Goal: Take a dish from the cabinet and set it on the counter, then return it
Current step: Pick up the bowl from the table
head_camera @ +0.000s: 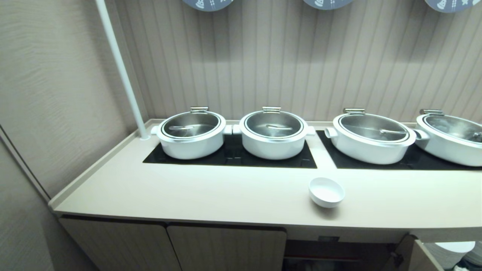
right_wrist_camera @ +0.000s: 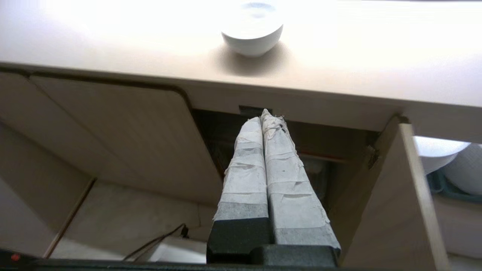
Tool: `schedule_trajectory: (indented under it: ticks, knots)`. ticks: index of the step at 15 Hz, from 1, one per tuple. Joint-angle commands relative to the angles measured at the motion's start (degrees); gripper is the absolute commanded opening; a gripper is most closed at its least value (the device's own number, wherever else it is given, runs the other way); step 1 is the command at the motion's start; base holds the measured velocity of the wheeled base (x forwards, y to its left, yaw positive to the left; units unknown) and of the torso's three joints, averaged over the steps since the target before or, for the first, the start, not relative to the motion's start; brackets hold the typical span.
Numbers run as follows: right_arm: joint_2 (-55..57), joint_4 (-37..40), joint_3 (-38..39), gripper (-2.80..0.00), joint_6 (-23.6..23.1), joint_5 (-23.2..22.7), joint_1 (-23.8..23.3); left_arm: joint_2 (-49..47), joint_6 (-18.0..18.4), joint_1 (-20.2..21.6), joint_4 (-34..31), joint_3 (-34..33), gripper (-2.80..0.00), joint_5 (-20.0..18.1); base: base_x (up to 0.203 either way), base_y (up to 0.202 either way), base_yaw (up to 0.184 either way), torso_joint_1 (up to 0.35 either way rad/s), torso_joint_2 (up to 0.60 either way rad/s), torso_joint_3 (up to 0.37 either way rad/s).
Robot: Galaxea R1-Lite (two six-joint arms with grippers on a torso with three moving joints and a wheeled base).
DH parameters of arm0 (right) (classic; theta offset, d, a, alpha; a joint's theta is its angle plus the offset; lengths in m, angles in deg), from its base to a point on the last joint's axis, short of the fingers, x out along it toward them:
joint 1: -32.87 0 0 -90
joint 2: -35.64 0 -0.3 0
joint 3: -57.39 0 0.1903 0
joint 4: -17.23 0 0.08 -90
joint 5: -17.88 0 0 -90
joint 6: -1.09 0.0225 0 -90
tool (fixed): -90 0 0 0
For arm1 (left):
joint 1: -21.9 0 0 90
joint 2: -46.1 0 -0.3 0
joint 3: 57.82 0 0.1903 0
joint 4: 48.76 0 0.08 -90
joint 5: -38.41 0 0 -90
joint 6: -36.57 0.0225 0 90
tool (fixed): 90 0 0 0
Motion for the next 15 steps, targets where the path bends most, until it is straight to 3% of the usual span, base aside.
schedule_trajectory:
  ticks: [1, 4, 7, 10, 15]
  knots:
    - [-11.4, 2.7, 0.1, -2.8, -0.1, 2.4, 0.3, 0.0, 0.0, 0.0, 0.0, 0.0, -2.8, 0.0, 0.0, 0.0, 0.0, 0.0, 0.0, 0.0]
    - [-13.7, 6.0, 0.1, -2.8, -0.4, 13.1, 0.9, 0.0, 0.0, 0.0, 0.0, 0.0, -2.8, 0.0, 0.0, 0.0, 0.0, 0.0, 0.0, 0.0]
    - [-19.4, 10.4, -0.4, -2.8, -0.5, 10.7, -2.6, 0.0, 0.0, 0.0, 0.0, 0.0, -2.8, 0.0, 0.0, 0.0, 0.0, 0.0, 0.0, 0.0]
    - [-28.6, 15.0, -1.2, -2.8, -1.5, 9.8, -3.1, 0.0, 0.0, 0.0, 0.0, 0.0, -2.8, 0.0, 0.0, 0.0, 0.0, 0.0, 0.0, 0.0]
    - [-29.7, 15.3, -1.1, -2.8, -2.9, 9.4, -3.2, 0.0, 0.0, 0.0, 0.0, 0.0, -2.8, 0.0, 0.0, 0.0, 0.0, 0.0, 0.0, 0.0]
